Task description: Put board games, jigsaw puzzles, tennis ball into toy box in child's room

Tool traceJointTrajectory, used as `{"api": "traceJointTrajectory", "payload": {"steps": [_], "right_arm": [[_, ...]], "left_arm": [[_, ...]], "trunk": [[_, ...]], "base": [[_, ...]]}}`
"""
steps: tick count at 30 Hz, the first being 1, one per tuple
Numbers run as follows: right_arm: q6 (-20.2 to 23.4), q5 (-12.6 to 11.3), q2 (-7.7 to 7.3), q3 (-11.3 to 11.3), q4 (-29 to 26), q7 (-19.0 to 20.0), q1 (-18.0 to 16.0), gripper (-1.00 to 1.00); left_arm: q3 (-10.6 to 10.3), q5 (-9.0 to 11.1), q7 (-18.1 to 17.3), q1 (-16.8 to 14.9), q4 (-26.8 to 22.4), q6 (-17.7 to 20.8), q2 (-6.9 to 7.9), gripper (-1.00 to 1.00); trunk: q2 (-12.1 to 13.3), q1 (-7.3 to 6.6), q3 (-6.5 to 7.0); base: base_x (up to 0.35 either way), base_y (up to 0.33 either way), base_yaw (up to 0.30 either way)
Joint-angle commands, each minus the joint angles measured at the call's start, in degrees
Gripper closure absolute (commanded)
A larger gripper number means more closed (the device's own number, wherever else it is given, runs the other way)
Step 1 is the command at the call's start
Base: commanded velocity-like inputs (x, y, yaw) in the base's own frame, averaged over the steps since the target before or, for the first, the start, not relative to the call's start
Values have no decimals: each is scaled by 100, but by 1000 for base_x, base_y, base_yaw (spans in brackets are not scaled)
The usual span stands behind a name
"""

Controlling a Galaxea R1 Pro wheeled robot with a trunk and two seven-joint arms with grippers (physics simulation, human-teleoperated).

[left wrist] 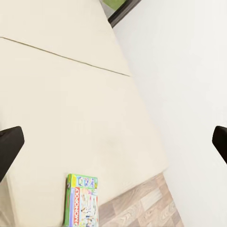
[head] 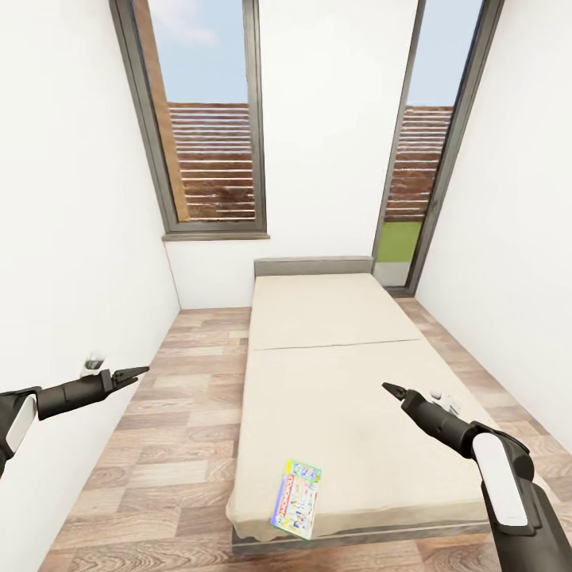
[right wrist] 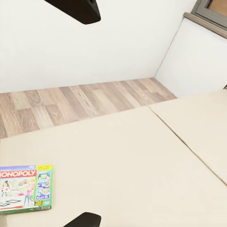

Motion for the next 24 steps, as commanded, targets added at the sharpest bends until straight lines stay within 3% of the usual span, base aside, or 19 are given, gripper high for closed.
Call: {"api": "traceJointTrajectory", "payload": {"steps": [1,9,24], "right_arm": [[31,51,2,-12,-1,47,-6,-100],[30,60,9,-20,14,29,-6,-100],[47,3,19,-35,265,30,-6,-100]], "left_arm": [[4,16,-14,-7,2,47,1,-100],[0,16,-9,-7,2,47,1,-100],[0,16,-14,-5,2,42,1,-100]], "trunk": [[-13,4,-13],[-13,4,-13],[-13,4,-13]], "base": [[0,24,0],[0,117,0],[0,10,0]]}}
